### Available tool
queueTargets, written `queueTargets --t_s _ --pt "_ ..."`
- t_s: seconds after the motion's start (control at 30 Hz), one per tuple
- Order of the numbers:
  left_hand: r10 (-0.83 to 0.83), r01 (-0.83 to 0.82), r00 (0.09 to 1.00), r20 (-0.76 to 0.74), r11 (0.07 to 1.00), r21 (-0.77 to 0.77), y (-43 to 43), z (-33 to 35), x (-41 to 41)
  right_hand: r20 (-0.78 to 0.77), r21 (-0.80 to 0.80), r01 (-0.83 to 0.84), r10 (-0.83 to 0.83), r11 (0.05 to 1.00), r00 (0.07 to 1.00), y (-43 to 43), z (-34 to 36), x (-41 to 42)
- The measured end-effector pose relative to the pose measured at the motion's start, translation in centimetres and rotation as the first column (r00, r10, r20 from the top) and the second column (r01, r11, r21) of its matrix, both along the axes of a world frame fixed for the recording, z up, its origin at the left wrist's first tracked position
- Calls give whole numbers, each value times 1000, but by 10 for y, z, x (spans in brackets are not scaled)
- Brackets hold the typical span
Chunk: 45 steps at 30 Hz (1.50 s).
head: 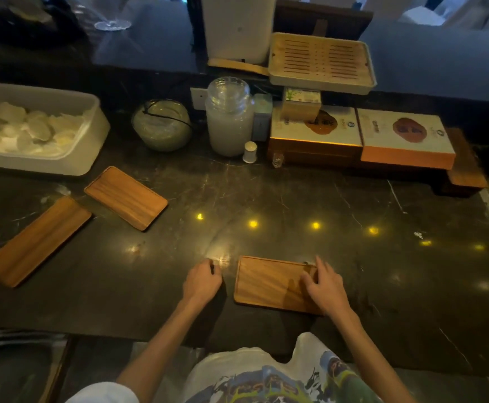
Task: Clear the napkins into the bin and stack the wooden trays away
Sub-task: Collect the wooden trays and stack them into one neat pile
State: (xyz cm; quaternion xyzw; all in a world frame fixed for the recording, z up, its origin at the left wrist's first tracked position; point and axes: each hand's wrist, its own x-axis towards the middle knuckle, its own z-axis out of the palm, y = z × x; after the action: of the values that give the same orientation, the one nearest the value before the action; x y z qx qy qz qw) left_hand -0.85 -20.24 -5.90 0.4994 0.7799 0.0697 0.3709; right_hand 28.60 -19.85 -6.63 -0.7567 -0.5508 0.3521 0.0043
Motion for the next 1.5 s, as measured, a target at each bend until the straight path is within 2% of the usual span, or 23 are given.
queueTargets --t_s 0.1,0.2,0.3,0.37,0.5,0.6,0.7,0.8,0.87,0.97,1.13,1.23,1.3,1.4,1.5 --pt "17 0 977 -210 997 81 6 8 -63 104 85 -241 231 967 967 34 14 -63" --pt "125 -75 912 -390 987 141 7 13 -140 192 151 -496 467 855 863 69 26 -158" --pt "216 -171 878 -428 975 142 3 15 -217 220 191 -685 650 703 728 91 32 -264" --pt "278 -262 856 -436 960 98 -3 17 -267 227 161 -786 752 597 619 100 30 -335" --pt "367 -403 788 -495 914 35 -19 12 -354 194 103 -909 889 403 416 112 19 -457" --pt "379 -453 775 -506 891 -27 -30 2 -403 192 64 -938 918 341 347 125 8 -524" --pt "517 -591 769 -377 799 -109 -33 -12 -435 188 1 -933 917 359 353 140 -4 -571" --pt "682 -701 707 -189 710 -58 -35 -23 -450 54 -33 -872 872 489 487 150 -15 -598" --pt "725 -735 673 -144 677 -27 -36 -27 -453 7 -33 -835 835 550 550 153 -21 -604" --pt "806 -806 592 -20 591 -49 -34 -30 -456 -33 -13 -804 803 594 595 151 -22 -607" --pt "867 -866 493 76 497 -55 -35 -32 -460 -229 -2 -708 689 706 688 156 -7 -601" --pt "859 -862 503 94 507 -14 -36 -28 -456 -318 27 -588 565 808 762 159 12 -573" --pt "828 -836 543 138 548 4 -31 -21 -444 -319 68 -554 544 830 776 158 24 -542" --pt "733 -758 646 210 648 70 -17 -8 -409 -261 97 -518 524 850 811 158 38 -477" --pt "606 -638 765 220 759 129 5 2 -353 -279 56 -424 422 904 863 151 45 -393"
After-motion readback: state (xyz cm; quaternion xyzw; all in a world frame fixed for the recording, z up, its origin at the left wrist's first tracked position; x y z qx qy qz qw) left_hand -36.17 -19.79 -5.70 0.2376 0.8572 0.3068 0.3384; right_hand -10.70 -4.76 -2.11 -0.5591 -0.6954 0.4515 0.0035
